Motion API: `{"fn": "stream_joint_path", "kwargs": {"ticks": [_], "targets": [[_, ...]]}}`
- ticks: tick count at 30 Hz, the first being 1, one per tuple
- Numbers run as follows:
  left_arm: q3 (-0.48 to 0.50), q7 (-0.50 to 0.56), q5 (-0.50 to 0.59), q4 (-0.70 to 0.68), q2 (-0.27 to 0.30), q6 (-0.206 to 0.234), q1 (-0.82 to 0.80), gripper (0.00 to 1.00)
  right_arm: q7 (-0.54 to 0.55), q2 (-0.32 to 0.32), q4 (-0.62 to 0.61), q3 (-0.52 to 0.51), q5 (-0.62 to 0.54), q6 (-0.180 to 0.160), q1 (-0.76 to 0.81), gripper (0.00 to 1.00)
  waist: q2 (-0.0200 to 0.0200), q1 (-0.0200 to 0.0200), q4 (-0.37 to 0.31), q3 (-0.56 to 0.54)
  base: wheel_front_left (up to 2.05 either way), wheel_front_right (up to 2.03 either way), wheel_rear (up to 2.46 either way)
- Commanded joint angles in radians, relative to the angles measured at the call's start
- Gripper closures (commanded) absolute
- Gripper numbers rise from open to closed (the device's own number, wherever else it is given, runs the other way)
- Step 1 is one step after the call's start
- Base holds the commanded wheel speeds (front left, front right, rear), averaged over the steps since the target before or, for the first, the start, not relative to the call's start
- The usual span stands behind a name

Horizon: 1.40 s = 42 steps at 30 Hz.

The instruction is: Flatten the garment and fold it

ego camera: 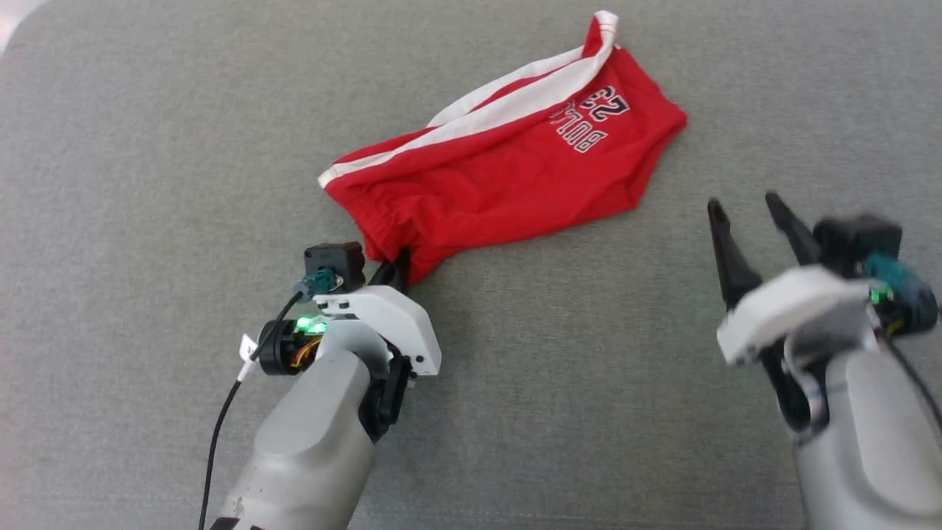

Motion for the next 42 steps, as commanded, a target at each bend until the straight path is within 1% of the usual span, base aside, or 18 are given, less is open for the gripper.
{"fn": "stream_joint_path", "kwargs": {"ticks": [1, 5, 10, 11, 16, 20, 23, 24, 25, 27, 28, 31, 34, 38, 42], "targets": [[-0.014, 0.001, -0.003, 0.015, -0.003, -0.008, 0.004, 1.00, 0.009, 0.003, 0.036, -0.006, -0.007, -0.002, -0.060, 0.00, -0.0001, 0.0000, 0.021, 0.014, 0.00, 0.00, 0.00], [-0.040, -0.022, 0.006, -0.006, -0.009, -0.023, -0.017, 1.00, 0.032, 0.003, 0.173, -0.045, -0.017, -0.002, -0.211, 0.00, -0.0001, 0.0000, 0.060, 0.038, 0.00, 0.00, 0.00], [-0.087, -0.033, 0.017, -0.040, -0.016, -0.036, -0.041, 1.00, 0.074, 0.003, 0.371, -0.148, -0.085, -0.002, -0.386, 0.00, -0.0001, 0.0000, 0.121, 0.070, 0.00, 0.00, 0.00], [-0.087, -0.033, 0.017, -0.040, -0.016, -0.036, -0.041, 1.00, 0.074, 0.003, 0.371, -0.148, -0.085, -0.002, -0.386, 0.00, -0.0001, 0.0000, 0.121, 0.070, 0.00, 0.00, 0.00], [-0.132, -0.038, 0.011, -0.067, -0.019, -0.040, -0.060, 1.00, 0.144, -0.003, 0.521, -0.259, -0.192, -0.002, -0.514, 0.00, -0.0001, 0.0000, 0.165, 0.100, 0.00, 0.00, 0.00], [-0.173, -0.044, -0.007, -0.093, -0.019, -0.039, -0.073, 1.00, 0.234, -0.009, 0.597, -0.345, -0.291, -0.002, -0.582, 0.00, -0.0001, 0.0000, 0.184, 0.117, 0.00, 0.00, 0.00], [-0.197, -0.048, -0.022, -0.103, -0.019, -0.031, -0.081, 1.00, 0.316, -0.011, 0.631, -0.388, -0.363, -0.002, -0.615, 0.00, -0.0001, 0.0000, 0.187, 0.122, 0.00, 0.00, 0.00], [-0.204, -0.049, -0.026, -0.105, -0.019, -0.028, -0.083, 1.00, 0.346, -0.011, 0.642, -0.395, -0.385, -0.002, -0.624, 0.05, -0.0001, 0.0000, 0.188, 0.123, 0.00, 0.00, 0.00], [-0.210, -0.051, -0.031, -0.107, -0.019, -0.026, -0.085, 1.00, 0.375, -0.011, 0.652, -0.402, -0.401, -0.002, -0.631, 0.40, -0.0001, 0.0000, 0.187, 0.123, 0.00, 0.00, 0.00], [-0.221, -0.054, -0.037, -0.107, -0.019, -0.023, -0.090, 1.00, 0.419, -0.010, 0.666, -0.408, -0.427, -0.002, -0.643, 0.82, -0.0001, 0.0000, 0.185, 0.123, 0.00, 0.00, 0.00], [-0.226, -0.055, -0.040, -0.106, -0.019, -0.021, -0.092, 1.00, 0.428, -0.011, 0.668, -0.407, -0.436, -0.002, -0.648, 1.00, -0.0001, 0.0000, 0.183, 0.123, 0.00, 0.00, 0.00], [-0.232, -0.061, -0.046, -0.099, -0.020, -0.017, -0.098, 1.00, 0.411, -0.009, 0.665, -0.409, -0.435, -0.002, -0.655, 1.00, -0.0001, 0.0000, 0.173, 0.120, 0.00, 0.00, 0.00], [-0.232, -0.071, -0.046, -0.090, -0.019, -0.017, -0.102, 1.00, 0.323, -0.007, 0.649, -0.398, -0.407, -0.002, -0.643, 1.00, -0.0001, 0.0000, 0.162, 0.107, 0.00, 0.00, 0.00], [-0.236, -0.079, -0.042, -0.081, 0.000, -0.029, -0.090, 1.00, 0.181, -0.002, 0.627, -0.354, -0.316, -0.002, -0.578, 1.00, -0.0001, 0.0000, 0.134, 0.070, 0.00, 0.00, 0.00], [-0.250, -0.067, -0.041, -0.089, 0.039, -0.051, -0.063, 1.00, 0.087, 0.001, 0.565, -0.283, -0.203, -0.002, -0.468, 1.00, -0.0001, 0.0000, 0.104, 0.024, 0.00, 0.00, 0.00]]}}
